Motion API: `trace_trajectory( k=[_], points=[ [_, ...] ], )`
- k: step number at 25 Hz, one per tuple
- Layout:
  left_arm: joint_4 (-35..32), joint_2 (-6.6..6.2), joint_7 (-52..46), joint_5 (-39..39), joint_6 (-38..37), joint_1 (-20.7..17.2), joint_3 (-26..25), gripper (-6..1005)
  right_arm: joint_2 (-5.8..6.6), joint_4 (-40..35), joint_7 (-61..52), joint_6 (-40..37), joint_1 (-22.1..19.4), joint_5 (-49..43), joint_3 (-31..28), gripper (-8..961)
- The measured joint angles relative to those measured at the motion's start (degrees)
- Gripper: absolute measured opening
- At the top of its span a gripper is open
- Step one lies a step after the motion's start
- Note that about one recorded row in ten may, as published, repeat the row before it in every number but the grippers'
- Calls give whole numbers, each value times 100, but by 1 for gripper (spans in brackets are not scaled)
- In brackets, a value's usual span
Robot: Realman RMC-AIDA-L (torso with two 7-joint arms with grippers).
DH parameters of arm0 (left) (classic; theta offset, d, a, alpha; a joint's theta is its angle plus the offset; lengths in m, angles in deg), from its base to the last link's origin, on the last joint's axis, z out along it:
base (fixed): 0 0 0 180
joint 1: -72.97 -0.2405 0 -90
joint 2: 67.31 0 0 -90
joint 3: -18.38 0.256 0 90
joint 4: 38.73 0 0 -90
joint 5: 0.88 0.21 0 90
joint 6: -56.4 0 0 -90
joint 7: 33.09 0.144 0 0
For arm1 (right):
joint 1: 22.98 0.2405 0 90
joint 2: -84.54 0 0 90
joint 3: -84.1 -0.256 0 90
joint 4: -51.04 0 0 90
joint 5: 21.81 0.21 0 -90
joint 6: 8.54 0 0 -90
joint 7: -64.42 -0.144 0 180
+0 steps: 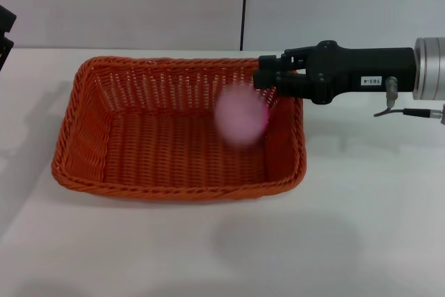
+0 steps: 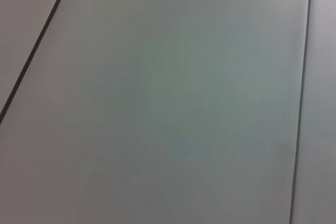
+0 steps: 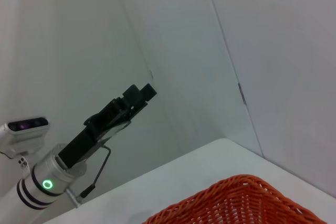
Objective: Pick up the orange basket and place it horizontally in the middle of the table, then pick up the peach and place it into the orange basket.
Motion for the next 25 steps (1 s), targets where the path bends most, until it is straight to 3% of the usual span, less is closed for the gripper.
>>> trace_trajectory(
  k=[4, 8, 20, 25],
  points=[
    [0, 0, -4, 0, -9, -16, 0, 653, -5, 1, 8, -25, -35, 0, -5, 259],
    [0, 0, -4, 0, -9, -16, 0, 653, -39, -41, 13, -160, -159, 125, -76, 452],
    [125, 5, 7, -6, -100, -41, 0, 652, -185, -112, 1363, -791, -1201, 1460, -763, 452],
    [133, 14, 19, -19, -135, -88, -115, 652, -189, 440, 2244, -826, -1552, 1819, -1449, 452]
  ],
)
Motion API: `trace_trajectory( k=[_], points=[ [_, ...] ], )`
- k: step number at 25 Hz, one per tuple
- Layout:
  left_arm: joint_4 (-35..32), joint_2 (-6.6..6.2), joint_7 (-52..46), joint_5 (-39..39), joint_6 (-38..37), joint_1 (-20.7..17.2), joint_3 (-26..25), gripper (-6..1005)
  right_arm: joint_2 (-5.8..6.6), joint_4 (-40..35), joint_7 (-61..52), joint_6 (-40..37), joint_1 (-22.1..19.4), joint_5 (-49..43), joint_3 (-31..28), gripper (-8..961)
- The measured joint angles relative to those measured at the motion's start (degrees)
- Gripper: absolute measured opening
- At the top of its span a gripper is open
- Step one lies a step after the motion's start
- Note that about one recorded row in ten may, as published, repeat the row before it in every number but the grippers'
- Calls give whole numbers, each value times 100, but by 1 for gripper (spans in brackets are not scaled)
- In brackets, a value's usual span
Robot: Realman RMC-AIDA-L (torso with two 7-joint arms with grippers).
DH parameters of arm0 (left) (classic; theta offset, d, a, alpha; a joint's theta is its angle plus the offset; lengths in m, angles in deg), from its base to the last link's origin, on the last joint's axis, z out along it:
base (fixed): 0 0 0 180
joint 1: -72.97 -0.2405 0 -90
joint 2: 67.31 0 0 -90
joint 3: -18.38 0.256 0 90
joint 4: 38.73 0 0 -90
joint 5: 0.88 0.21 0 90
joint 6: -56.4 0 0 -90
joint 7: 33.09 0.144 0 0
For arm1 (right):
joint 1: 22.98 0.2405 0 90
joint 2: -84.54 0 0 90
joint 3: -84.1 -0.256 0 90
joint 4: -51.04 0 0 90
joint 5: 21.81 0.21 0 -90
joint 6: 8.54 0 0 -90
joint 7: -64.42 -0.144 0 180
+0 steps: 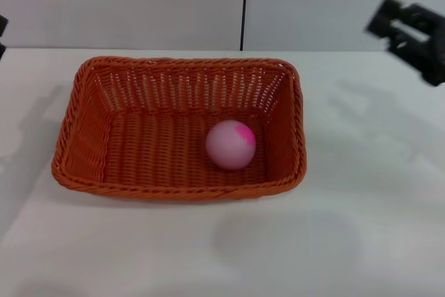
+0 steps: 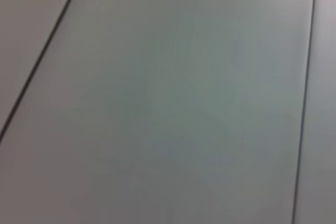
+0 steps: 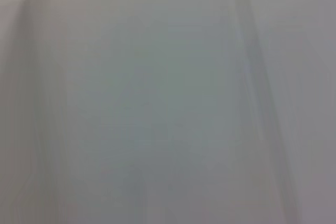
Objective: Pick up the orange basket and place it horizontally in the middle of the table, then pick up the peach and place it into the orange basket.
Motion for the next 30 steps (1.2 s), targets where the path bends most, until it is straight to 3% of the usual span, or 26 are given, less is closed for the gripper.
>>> trace_trajectory(
  k=[3, 6, 8, 9, 13, 23, 30],
  points=[
    [15, 4, 29, 0, -25, -17, -74, 652, 0, 526, 727, -37, -178, 193, -856, 452],
    [78, 2, 65, -7, -69, -68, -339, 652, 0, 745, 1074, -39, -276, 288, -1350, 452],
    [91, 0, 70, -8, -75, -81, -399, 652, -3, 1120, 1556, -26, -397, 447, -2174, 452],
    [91, 0, 70, -8, -75, -81, -399, 652, -3, 1120, 1556, -26, -397, 447, -2174, 452],
    [187, -2, 137, -7, -91, -137, -711, 652, 1, 1574, 2325, -24, -509, 600, -3393, 452],
    [245, -4, 140, -7, -99, -182, -1025, 652, -7, 1905, 2569, 26, -517, 607, -4405, 452],
    [271, 3, 139, -7, -99, -164, -1126, 652, -9, 2017, 2591, 86, -520, 612, -4714, 452]
  ],
)
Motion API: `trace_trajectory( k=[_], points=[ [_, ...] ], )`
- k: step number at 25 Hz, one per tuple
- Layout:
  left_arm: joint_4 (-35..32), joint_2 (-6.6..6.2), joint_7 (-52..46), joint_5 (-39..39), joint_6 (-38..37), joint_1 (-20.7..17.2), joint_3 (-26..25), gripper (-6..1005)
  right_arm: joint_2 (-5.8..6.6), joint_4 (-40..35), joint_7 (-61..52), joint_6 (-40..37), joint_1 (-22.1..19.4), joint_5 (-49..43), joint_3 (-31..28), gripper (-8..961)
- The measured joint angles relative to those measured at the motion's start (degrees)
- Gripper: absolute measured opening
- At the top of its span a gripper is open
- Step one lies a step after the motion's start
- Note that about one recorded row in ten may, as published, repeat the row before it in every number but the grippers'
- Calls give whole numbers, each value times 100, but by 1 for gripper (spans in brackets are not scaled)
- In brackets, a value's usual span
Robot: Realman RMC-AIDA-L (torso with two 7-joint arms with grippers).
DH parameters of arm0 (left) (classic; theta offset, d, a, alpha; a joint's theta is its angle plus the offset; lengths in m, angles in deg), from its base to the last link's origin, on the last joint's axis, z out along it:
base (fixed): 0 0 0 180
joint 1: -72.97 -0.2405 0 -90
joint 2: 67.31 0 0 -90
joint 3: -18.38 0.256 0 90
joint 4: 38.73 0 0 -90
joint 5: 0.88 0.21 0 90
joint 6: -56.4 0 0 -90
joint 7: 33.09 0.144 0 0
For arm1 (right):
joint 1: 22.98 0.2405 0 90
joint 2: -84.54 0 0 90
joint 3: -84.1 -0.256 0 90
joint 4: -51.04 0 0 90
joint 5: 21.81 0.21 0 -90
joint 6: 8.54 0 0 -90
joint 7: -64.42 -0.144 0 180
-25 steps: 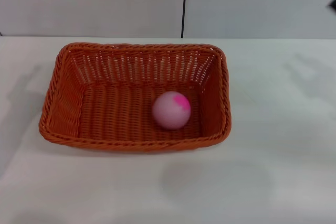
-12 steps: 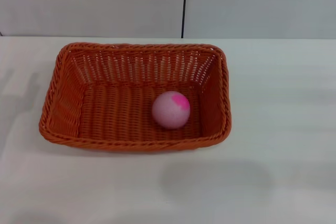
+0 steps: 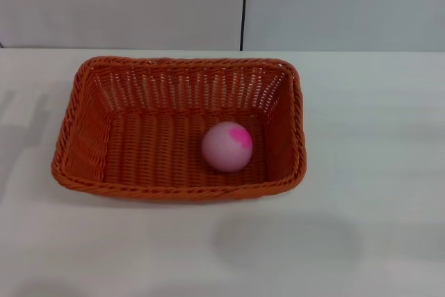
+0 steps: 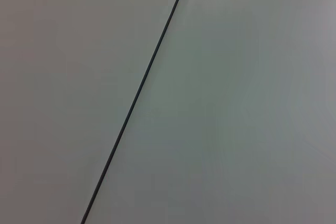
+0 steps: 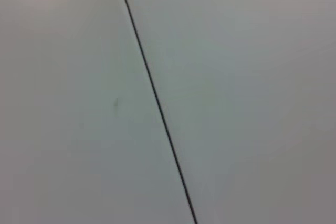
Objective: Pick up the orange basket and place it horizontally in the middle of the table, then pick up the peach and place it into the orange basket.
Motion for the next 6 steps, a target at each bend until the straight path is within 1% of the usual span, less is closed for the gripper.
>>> trace_trajectory(
  k=[6],
  points=[
    [17, 0, 0, 0, 0, 21, -18, 652, -4, 53, 3, 16, -14, 6, -205, 452]
  ],
)
